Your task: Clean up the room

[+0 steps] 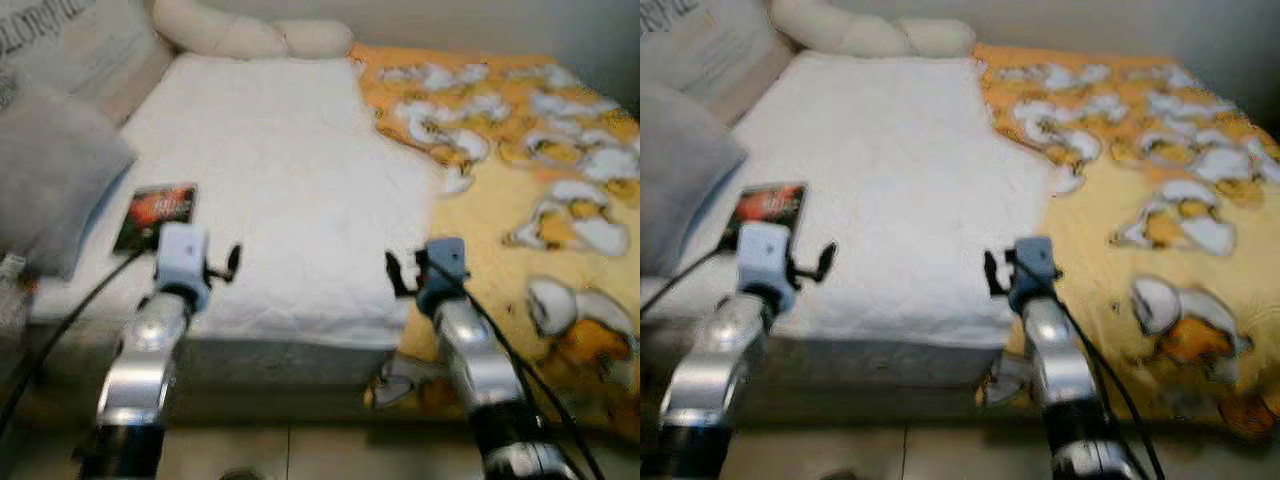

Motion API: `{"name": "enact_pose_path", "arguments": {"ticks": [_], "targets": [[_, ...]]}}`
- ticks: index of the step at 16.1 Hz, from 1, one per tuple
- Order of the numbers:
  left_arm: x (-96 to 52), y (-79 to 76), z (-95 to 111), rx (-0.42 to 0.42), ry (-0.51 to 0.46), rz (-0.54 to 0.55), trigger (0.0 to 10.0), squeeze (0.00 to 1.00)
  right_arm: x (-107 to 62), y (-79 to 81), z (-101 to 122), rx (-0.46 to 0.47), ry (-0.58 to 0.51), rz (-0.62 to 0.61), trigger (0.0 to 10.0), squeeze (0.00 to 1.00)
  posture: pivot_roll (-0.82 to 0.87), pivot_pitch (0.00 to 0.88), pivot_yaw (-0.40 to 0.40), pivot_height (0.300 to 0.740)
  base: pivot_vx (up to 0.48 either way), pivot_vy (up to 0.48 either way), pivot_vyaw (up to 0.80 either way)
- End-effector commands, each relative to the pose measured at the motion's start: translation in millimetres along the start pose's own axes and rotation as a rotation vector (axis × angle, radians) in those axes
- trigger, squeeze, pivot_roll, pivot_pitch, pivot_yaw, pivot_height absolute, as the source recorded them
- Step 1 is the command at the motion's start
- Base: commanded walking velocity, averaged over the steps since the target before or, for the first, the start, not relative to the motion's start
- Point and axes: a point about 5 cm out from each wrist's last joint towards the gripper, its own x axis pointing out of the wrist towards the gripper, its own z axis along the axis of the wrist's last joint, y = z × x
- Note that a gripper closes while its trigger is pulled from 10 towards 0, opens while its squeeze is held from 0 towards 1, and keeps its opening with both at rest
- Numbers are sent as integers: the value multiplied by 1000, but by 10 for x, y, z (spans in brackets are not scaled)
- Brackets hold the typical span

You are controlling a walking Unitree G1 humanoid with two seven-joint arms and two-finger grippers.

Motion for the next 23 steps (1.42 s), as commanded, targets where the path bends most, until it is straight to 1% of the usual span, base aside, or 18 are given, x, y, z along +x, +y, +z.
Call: {"name": "enact_pose_path", "arguments": {"ticks": [1, 3, 12, 23], "targets": [[37, -64, 44, -4, -17, -20, 10000, 0, 2, -94, -29, -2, 26, -28, 10000, 0, 5, 0, -15, 740, 285, 0, 0], [40, -58, 43, -12, -16, -16, 10000, 0, 5, -118, -18, -26, 22, -32, 10000, 0, 2, 0, -15, 740, 294, 0, 0], [52, -39, 39, -13, -13, -6, 10000, 0, 16, -99, -33, -33, 28, -26, 10000, 0, 8, 0, -13, 740, 322, 0, 0], [53, -71, 20, -26, -10, -15, 10000, 0, 9, -90, -61, -36, 37, -10, 10000, 0, 14, 0, -24, 740, 328, 0, 0]]}}
